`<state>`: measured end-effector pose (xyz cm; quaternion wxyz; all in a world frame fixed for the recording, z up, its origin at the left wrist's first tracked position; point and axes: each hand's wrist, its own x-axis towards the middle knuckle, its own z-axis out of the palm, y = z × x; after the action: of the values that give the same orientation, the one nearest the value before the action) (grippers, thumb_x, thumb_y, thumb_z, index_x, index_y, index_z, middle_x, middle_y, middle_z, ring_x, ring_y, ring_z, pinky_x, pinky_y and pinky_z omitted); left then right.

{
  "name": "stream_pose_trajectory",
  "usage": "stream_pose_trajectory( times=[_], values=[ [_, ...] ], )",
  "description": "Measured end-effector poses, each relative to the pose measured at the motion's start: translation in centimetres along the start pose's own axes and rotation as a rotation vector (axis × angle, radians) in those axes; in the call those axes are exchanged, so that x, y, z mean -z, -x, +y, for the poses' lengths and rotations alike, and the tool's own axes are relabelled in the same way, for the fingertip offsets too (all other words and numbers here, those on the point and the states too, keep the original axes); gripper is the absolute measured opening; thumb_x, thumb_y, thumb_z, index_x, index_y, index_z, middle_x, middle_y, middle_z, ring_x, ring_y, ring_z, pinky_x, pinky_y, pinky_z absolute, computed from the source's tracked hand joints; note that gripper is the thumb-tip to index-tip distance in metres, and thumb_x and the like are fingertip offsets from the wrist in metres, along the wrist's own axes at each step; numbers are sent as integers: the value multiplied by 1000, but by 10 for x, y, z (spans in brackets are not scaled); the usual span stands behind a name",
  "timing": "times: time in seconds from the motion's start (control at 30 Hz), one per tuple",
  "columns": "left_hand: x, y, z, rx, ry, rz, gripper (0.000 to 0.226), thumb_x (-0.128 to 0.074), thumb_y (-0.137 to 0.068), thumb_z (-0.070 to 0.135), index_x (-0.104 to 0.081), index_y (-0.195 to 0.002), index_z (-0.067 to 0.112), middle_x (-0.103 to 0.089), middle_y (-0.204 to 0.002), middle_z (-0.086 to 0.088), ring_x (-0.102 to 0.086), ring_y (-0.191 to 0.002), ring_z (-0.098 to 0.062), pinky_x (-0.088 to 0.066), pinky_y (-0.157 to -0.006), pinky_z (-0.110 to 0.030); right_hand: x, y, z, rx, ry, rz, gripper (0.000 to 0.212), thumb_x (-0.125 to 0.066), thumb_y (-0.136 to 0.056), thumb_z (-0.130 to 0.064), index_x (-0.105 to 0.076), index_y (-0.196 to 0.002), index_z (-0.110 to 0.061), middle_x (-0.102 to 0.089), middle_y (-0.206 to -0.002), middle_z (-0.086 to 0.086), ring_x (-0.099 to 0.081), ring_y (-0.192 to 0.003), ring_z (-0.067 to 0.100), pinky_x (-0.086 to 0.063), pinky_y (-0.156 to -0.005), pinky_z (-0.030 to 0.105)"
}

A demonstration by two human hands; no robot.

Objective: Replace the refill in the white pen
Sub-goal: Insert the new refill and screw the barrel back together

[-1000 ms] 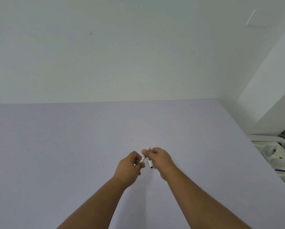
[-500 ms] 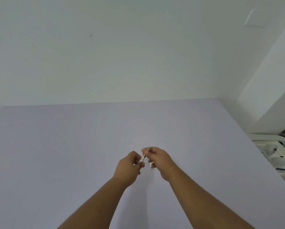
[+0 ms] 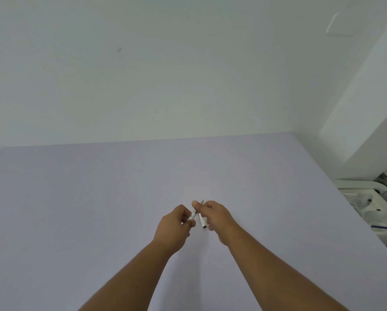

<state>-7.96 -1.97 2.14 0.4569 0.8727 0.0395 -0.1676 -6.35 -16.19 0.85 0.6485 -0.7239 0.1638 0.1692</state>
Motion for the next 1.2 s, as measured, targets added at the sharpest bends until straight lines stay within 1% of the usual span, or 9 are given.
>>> stream_pose_trajectory(
  times=[0.1,0.27,0.43,0.53,0.6,0.77,0.93,1.1,1.2],
  values=[
    [0,-2,2,4,-14,6,5,-56,-92,18,-56,-88,21,-73,-94,0,-67,-67,-16,-55,-68,-32,2,1,0,34,-85,-57,14,-64,-87,-32,-68,-83,-19,-59,-77,-6,-44,-65,14,-40,-59,24],
    [-4,-3,5,-1,-26,21,5,-56,-92,19,-58,-94,15,-72,-95,-1,-71,-75,-23,-54,-69,-33,-2,-3,-2,-25,-6,18,33,-68,-81,-41,-52,-70,-14,-47,-69,3,-39,-58,16,-34,-55,27],
    [-3,-6,6,1,-52,31,2,-57,-92,20,-57,-91,18,-71,-94,0,-72,-78,-23,-56,-70,-34,1,-5,-2,46,-105,-34,8,-63,-87,-24,-69,-84,-21,-59,-77,-1,-43,-63,16,-38,-55,23],
    [-4,-6,4,0,-68,39,5,-58,-90,22,-57,-91,17,-71,-93,1,-71,-82,-25,-57,-73,-38,-1,-6,-4,28,17,27,31,-68,-84,-33,-53,-62,-17,-51,-64,-1,-41,-57,16,-36,-52,24],
    [-4,-6,3,-3,-68,40,6,-58,-90,23,-58,-91,17,-72,-93,1,-71,-83,-25,-57,-75,-40,-1,-6,-5,14,43,53,44,-70,-81,-39,-41,-57,-17,-42,-58,-3,-36,-52,14,-32,-49,23],
    [-4,-8,3,-3,-79,47,5,-58,-90,22,-58,-90,17,-71,-92,-1,-70,-83,-25,-56,-74,-40,1,-6,-4,55,-55,-15,12,-64,-87,-28,-67,-77,-21,-61,-77,-4,-50,-72,17,-40,-58,24],
    [-7,-7,-1,-1,-102,62,6,-58,-90,23,-58,-91,17,-72,-91,-3,-70,-82,-26,-56,-72,-41,0,-7,-6,17,71,4,17,-66,-86,-31,-65,-80,-15,-65,-86,3,-53,-78,20,-44,-64,27],
    [-6,-6,0,70,102,18,7,-65,-87,20,-61,-93,18,-68,-83,2,-68,-63,-15,-58,-71,-33,2,-11,-6,17,66,-14,14,-68,-84,-29,-67,-75,-18,-68,-85,4,-58,-82,22,-49,-76,35],
    [-2,-7,3,165,249,-58,16,-66,-86,22,-62,-102,20,-71,-88,0,-69,-68,-14,-60,-74,-32,4,-15,-9,19,82,-24,12,-68,-85,-27,-68,-78,-17,-70,-87,2,-61,-88,20,-48,-78,33]
  ],
)
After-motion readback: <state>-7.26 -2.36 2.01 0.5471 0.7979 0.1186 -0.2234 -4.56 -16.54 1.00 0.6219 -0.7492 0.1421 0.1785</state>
